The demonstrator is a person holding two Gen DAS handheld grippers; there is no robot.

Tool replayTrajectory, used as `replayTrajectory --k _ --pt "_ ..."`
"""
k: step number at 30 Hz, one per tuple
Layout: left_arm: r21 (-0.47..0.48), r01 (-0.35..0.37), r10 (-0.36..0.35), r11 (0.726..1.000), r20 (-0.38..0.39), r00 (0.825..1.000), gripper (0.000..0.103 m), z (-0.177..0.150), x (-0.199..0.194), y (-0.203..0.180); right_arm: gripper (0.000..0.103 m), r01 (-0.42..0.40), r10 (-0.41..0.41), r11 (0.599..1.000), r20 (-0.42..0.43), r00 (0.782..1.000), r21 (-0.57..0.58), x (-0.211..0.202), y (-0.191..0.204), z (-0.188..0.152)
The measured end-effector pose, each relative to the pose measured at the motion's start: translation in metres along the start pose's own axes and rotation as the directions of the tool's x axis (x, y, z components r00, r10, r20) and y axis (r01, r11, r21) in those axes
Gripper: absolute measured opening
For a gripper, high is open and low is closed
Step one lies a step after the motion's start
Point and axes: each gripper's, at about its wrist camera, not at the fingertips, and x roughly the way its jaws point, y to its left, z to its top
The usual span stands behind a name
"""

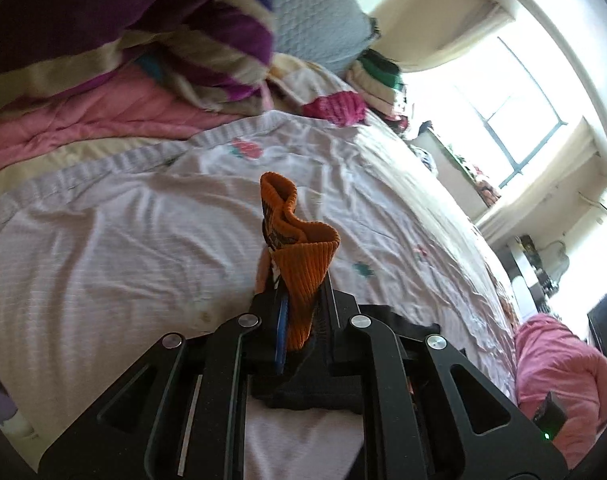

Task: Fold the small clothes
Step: 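Lift the sleeve with the left gripper and fold it across the shirt front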

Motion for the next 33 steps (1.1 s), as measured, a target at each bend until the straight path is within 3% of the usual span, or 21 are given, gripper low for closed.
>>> replayTrajectory --k 12,25,33 --pt "0.041 0.107 -0.106 0.993 -0.023 0.994 0.006 -0.014 0.01 -0.049 0.098 0.08 -0.082 0.988 0.008 0.997 0.134 -0.02 -0.065 -0.003" --pt "0.13 0.153 -0.144 0.98 -0.08 0.986 0.006 -0.038 0.024 -0.09 0.098 0.144 -0.156 0.954 0.022 0.988 0.263 -0.045 -0.122 -0.013" --pt "0.205 0.212 -0.187 0.956 -0.135 0.973 0.006 -0.057 0.034 -0.122 0.098 0.164 -0.189 0.916 0.032 0.981 0.366 -0.065 -0.156 -0.023"
